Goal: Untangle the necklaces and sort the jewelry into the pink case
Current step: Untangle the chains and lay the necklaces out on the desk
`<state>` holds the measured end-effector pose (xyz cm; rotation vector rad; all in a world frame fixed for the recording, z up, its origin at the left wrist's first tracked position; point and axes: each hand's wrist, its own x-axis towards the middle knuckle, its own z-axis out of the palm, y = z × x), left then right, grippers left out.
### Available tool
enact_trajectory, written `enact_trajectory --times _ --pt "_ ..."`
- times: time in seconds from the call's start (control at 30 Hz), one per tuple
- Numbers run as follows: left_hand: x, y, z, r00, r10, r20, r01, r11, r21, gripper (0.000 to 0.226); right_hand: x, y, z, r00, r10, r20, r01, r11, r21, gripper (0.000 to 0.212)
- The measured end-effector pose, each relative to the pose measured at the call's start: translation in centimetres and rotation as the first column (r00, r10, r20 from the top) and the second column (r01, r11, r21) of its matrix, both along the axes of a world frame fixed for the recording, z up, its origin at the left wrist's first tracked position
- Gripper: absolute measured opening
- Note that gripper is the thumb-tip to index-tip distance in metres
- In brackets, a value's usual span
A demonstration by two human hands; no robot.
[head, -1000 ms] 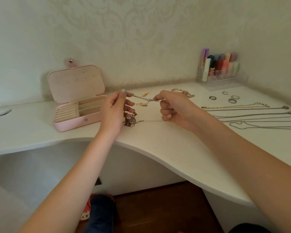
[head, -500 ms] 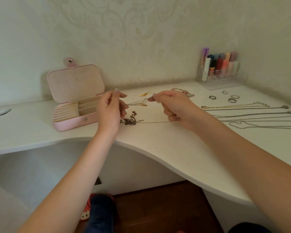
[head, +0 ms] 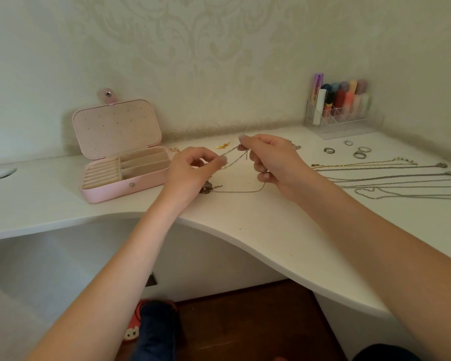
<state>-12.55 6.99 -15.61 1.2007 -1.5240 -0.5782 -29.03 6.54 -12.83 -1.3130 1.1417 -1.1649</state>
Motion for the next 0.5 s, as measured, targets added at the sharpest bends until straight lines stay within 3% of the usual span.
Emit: enact_trajectory --times 0.3,0.5 --pt "0.24 -0.32 -0.06 0.984 0.038 -0.173 -0.050 0.997 -0.065 0.021 -0.09 -0.65 -0.20 0.996 0.071 0.047 -0.072 0.997 0.016 0.015" --pt "0.31 -0.30 -0.44 0.988 0.132 0.077 -0.120 0.983 -0.137 0.016 -0.07 -0.52 -0.59 0.982 0.159 0.097 -0.155 0.987 -0.042 0.014"
